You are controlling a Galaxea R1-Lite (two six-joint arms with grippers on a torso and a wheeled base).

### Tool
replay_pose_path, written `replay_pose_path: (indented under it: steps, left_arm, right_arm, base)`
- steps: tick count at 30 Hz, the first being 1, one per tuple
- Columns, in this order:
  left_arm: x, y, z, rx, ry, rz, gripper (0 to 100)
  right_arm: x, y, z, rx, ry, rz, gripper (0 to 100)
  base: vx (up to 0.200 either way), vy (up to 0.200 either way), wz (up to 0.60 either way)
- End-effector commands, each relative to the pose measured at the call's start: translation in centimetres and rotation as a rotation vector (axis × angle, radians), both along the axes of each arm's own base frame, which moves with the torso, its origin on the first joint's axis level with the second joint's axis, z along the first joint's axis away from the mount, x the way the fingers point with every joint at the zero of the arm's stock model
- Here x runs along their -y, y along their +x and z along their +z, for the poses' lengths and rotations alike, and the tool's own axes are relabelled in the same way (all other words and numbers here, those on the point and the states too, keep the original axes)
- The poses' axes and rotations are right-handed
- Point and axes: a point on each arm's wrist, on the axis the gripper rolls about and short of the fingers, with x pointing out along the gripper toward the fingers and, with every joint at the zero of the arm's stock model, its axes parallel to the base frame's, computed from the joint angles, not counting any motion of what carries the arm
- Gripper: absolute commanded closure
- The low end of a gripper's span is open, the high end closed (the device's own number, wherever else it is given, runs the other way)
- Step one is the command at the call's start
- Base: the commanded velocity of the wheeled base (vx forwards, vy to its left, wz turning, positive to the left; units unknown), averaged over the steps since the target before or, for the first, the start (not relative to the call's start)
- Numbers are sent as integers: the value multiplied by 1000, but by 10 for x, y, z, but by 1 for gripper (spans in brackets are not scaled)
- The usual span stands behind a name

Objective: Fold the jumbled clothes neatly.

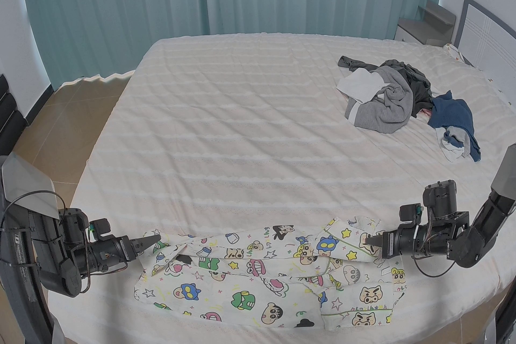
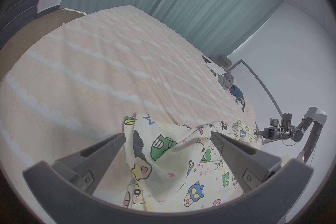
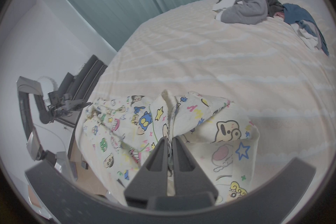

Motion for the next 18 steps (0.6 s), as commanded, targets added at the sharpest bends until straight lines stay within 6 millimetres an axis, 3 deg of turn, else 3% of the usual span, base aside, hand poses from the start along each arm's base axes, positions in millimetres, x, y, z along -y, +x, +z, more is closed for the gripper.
replay_pose_path:
  steps: [1, 11, 18]
  left_arm:
    - [0, 1, 1, 14, 2, 2, 0]
    - [-1, 0, 1, 14, 2, 3, 0]
    - [0, 1, 1, 15, 2, 2, 0]
  right_arm:
    - [8, -14, 15, 44, 4, 22, 100]
    - [27, -27, 2, 53, -116, 93, 100]
    - [27, -35, -5, 70, -194, 183, 100]
  base:
    - [0, 0, 0]
    - [0, 0, 0]
    - [0, 0, 0]
